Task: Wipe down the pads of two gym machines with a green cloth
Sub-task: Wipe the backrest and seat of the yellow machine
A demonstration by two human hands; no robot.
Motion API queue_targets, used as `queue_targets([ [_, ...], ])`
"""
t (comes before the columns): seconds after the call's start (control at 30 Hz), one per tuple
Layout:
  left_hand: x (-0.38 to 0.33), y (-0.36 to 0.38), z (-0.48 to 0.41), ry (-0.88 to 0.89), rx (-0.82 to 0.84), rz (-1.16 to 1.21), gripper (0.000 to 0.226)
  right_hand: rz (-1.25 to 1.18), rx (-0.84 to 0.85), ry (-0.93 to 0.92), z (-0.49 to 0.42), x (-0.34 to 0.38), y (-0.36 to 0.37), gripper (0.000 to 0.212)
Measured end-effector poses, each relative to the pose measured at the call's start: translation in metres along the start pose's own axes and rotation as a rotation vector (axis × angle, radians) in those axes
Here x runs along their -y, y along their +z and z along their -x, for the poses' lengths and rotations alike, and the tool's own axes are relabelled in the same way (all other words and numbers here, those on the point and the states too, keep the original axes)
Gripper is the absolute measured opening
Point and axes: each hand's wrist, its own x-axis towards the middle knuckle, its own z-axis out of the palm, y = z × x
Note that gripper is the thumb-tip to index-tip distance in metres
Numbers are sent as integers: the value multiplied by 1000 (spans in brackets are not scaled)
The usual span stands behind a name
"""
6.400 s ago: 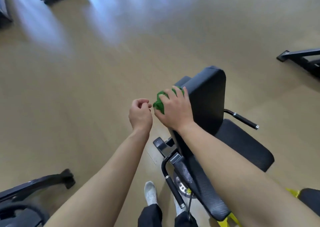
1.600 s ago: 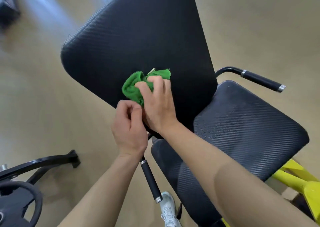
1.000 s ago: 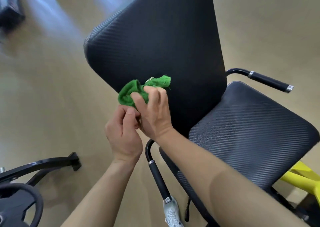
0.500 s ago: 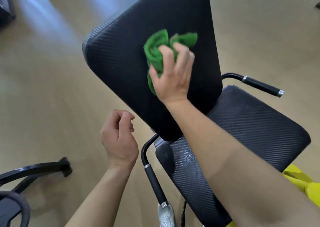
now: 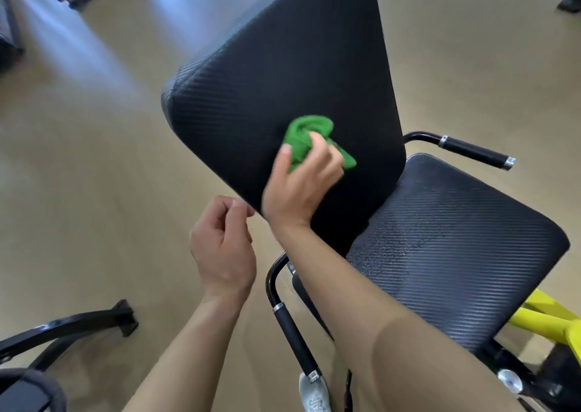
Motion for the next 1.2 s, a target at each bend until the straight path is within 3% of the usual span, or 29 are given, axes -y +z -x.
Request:
queue_targets([
  [0.13, -11, -13, -23, -78, -36, 144, 22, -21, 37, -396, -13, 47, 13, 41],
  [0.2, -7, -14, -25, -121, -1, 166, 29, -23, 58, -547, -15, 33, 13, 41],
  [0.27, 6, -10, -17, -171, 63, 150, 34, 12, 79, -587, -7, 2, 8, 42],
  [0.5, 71, 19, 27, -415, 233, 110, 36, 135, -1, -288, 52, -116, -10, 41],
  [0.67, 92, 32, 48, -490, 433, 78, 35, 262, -101, 16, 86, -170, -17, 45],
  [0.83, 84, 31, 45, -482, 539, -2, 35, 189, -82, 353, 80, -167, -27, 59],
  [0.93, 60, 25, 33, -413, 546, 16, 37, 15, -91, 434, 38, -131, -26, 58],
  [1.03, 25, 15, 16, -297, 516, 83, 40, -169, -48, 272, -11, -60, -14, 59],
  [1.2, -26, -9, -17, -112, 275, 195, 39, -157, 81, -459, -59, 59, 12, 51],
])
